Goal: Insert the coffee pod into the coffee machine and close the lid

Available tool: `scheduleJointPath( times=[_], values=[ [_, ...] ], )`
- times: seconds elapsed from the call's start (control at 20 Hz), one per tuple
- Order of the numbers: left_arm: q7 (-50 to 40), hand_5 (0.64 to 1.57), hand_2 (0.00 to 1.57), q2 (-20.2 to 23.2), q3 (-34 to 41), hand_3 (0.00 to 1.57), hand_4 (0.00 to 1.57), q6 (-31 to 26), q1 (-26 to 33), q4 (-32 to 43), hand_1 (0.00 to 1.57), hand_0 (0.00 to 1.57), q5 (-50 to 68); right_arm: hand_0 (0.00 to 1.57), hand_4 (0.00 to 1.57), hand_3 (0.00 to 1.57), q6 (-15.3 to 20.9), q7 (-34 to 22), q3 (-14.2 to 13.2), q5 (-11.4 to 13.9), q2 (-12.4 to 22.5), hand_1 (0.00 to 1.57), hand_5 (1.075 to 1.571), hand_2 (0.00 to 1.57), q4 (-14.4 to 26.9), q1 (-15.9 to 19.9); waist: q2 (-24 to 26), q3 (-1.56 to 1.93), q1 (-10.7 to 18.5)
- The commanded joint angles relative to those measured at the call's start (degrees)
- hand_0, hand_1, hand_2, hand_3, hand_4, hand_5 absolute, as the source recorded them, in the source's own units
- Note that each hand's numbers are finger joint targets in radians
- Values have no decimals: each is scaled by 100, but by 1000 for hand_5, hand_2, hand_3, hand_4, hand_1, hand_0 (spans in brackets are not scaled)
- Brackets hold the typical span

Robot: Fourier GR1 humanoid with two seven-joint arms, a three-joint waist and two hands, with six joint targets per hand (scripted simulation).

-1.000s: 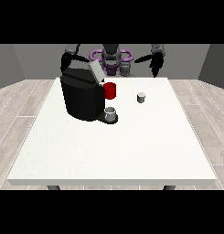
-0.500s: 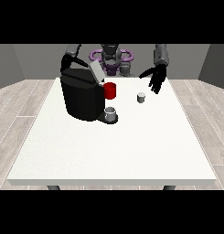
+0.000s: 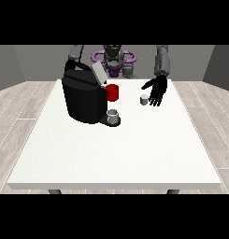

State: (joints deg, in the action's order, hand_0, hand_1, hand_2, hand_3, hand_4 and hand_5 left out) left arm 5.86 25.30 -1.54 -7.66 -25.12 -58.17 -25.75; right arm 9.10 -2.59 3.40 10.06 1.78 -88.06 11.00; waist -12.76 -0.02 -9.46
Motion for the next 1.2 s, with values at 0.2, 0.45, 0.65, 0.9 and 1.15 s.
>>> scheduleJointPath(
  times=[0.2,0.45,0.65,0.9,1.15],
  values=[
    [89,1571,918,-421,-483,756,298,870,-322,221,839,839,-1025,0,0,0,195,146,-221,-56,-158,0,1571,0,811,304,-11,3,309],
    [-61,1571,1039,-350,-650,871,429,880,-794,546,941,941,-1521,0,0,0,-138,413,-302,-117,135,0,1571,0,1112,534,-262,5,110],
    [314,1571,998,-166,-766,857,340,833,-456,1117,826,826,-1847,0,0,0,-130,323,-95,-69,8,0,1571,0,933,165,23,2,61],
    [1,1571,941,-288,-924,809,373,359,-857,1344,748,748,-2162,0,0,0,-196,566,-136,-167,-118,0,1571,0,1379,288,96,3,95],
    [286,1571,1021,-529,-810,921,413,774,-870,1834,870,870,-2393,0,0,0,-129,560,-146,-205,-116,0,1571,0,1338,296,101,1,55]
  ],
)
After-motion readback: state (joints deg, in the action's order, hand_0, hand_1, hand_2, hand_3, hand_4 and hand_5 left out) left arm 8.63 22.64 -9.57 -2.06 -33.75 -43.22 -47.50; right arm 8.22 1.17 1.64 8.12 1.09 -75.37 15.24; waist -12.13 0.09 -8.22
